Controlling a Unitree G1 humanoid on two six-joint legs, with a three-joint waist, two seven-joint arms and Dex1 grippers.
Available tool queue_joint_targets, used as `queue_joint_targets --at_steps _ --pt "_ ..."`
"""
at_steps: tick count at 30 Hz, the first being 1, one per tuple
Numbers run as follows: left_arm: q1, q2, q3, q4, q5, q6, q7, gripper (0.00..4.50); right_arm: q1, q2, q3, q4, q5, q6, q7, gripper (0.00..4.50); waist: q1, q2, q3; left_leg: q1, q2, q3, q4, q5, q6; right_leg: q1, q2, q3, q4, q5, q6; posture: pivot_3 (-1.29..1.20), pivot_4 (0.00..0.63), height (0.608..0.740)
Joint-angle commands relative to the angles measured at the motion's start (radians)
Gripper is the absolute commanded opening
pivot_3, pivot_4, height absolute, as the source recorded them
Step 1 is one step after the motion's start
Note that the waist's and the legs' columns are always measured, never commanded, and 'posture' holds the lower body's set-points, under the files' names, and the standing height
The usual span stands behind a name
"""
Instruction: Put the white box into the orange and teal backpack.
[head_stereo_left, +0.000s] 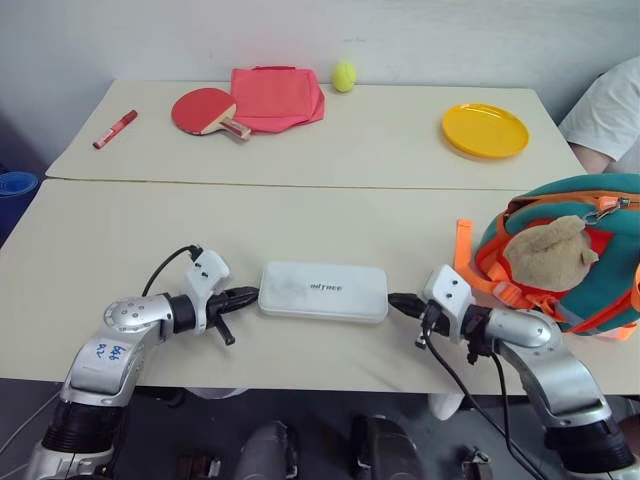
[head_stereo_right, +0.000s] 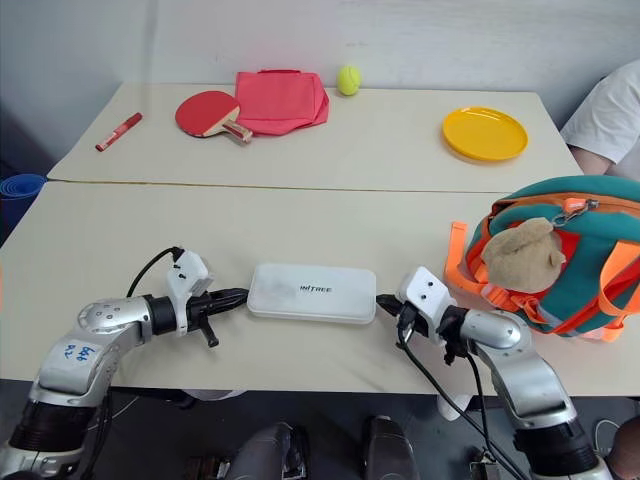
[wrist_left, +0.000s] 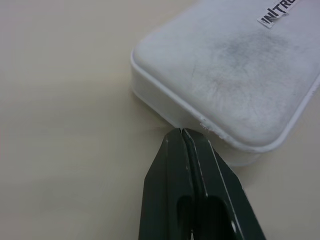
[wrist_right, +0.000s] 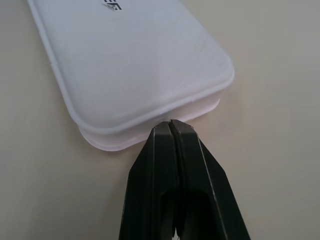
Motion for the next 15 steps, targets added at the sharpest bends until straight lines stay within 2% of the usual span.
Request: queue_joint_targets --at_steps 1,5,6,8,10,15 --pt "0.031 0.016 0.006 -0.100 -0.076 0.038 -0.054 0.03 0.048 -0.031 -0.034 -0.108 0.069 0.019 0.036 0.00 0.000 0.000 0.000 0.000 0.000 0.000 0.000 0.000 0.000 0.000 0.000 0.000 -0.001 0.000 0.000 0.00 0.150 0.740" --pt "0.046 0.052 0.034 -0.128 -0.133 0.112 -0.087 0.03 0.121 -0.076 -0.085 -0.114 0.077 -0.024 0.060 0.00 0.004 -0.001 0.000 0.000 0.000 -0.001 0.000 -0.001 0.000 0.000 -0.001 0.000 -0.003 0.000 0.000 0.00 0.150 0.740" --pt "0.049 0.083 0.038 -0.124 -0.153 0.158 -0.106 0.21 0.136 -0.094 -0.093 -0.106 0.066 -0.063 0.077 0.00 0.003 -0.001 0.000 0.000 0.000 -0.001 0.000 -0.001 0.000 0.000 -0.001 0.000 -0.002 0.000 0.000 0.00 0.150 0.740" --pt "0.031 0.125 0.056 -0.089 -0.179 0.237 -0.111 0.64 0.160 -0.116 -0.114 -0.083 0.048 -0.122 0.089 0.00 0.002 -0.001 0.000 0.000 0.000 0.000 0.000 -0.001 0.000 0.000 0.000 0.000 -0.002 0.000 0.000 0.00 0.150 0.740" --pt "0.002 0.147 0.073 -0.041 -0.201 0.279 -0.116 1.24 0.173 -0.125 -0.130 -0.061 0.049 -0.146 0.087 0.00 0.003 -0.001 0.000 0.001 0.000 -0.001 0.000 -0.001 0.000 0.000 0.000 0.000 -0.002 0.000 -0.001 0.00 0.150 0.740" --pt "-0.125 0.168 0.106 0.104 -0.336 0.519 -0.160 2.87 0.169 -0.143 -0.144 -0.006 0.041 -0.199 0.098 0.00 0.003 -0.001 0.000 0.001 0.000 0.000 0.000 -0.001 0.000 0.000 0.000 0.000 -0.002 0.000 -0.001 0.00 0.150 0.740"
